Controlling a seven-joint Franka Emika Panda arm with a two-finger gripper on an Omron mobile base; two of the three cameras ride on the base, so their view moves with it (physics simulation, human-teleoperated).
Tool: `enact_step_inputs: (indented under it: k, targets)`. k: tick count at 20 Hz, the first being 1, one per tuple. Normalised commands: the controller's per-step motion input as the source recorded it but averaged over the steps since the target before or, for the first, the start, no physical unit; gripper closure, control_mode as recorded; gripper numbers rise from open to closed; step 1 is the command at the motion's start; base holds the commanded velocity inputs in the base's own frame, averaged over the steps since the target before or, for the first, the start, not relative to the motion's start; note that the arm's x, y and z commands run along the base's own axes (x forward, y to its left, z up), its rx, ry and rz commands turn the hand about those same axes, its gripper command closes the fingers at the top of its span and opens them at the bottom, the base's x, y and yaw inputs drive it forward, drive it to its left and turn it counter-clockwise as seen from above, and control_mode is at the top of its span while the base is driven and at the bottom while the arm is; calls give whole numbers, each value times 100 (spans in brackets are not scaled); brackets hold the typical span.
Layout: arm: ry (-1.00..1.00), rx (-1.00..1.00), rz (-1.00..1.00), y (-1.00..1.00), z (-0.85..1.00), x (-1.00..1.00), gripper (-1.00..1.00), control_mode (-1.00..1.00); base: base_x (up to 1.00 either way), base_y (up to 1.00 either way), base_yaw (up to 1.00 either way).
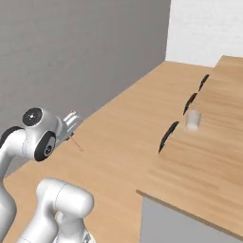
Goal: Take a straw from the drawer in front and place it inside the glass cup on the dining counter.
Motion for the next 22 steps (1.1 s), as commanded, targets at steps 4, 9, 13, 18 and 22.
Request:
enact_step_inputs:
  k: [4, 9, 13, 18, 22]
  targets:
    - [0, 0, 0, 0, 0, 0, 100, 100, 98, 26, -55]
    - [0, 0, 0, 0, 0, 0, 100, 100, 82, 31, -51]
    - [0, 0, 0, 0, 0, 0, 100, 100, 64, 13, -49]
    - [0, 0, 0, 0, 0, 0, 100, 100, 61, 7, -46]
    - [0, 0, 0, 0, 0, 0, 100, 100, 65, 20, -43]
